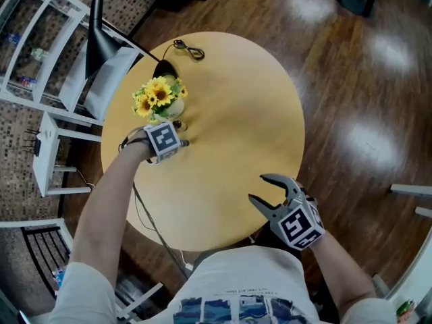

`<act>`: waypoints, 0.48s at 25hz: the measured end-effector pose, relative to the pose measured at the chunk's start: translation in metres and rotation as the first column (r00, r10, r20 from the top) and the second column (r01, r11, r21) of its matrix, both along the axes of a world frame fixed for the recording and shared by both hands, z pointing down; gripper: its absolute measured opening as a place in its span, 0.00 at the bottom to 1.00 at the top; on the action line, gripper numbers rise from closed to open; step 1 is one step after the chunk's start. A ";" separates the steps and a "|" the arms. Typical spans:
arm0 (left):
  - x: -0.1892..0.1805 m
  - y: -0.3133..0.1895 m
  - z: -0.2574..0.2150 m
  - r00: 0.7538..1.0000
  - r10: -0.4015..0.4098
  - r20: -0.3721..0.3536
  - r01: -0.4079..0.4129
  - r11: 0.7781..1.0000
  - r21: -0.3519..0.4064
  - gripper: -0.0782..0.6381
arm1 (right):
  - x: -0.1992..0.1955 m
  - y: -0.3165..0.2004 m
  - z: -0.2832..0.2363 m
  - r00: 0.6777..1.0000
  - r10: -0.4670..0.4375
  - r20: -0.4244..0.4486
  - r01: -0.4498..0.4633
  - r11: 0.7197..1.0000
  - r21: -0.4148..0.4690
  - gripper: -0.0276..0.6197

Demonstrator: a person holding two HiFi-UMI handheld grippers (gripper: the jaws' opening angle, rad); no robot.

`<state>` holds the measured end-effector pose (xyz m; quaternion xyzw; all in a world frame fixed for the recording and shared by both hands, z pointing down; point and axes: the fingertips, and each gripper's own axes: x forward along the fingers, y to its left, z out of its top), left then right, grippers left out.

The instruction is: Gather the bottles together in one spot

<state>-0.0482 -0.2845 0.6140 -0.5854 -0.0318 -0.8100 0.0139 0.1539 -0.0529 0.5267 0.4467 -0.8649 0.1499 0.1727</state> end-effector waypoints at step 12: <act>0.000 -0.013 0.010 0.990 0.072 0.122 -0.076 0.997 0.031 0.16 | 0.007 0.014 0.016 1.000 0.012 0.028 -0.011 0.999 -0.052 0.41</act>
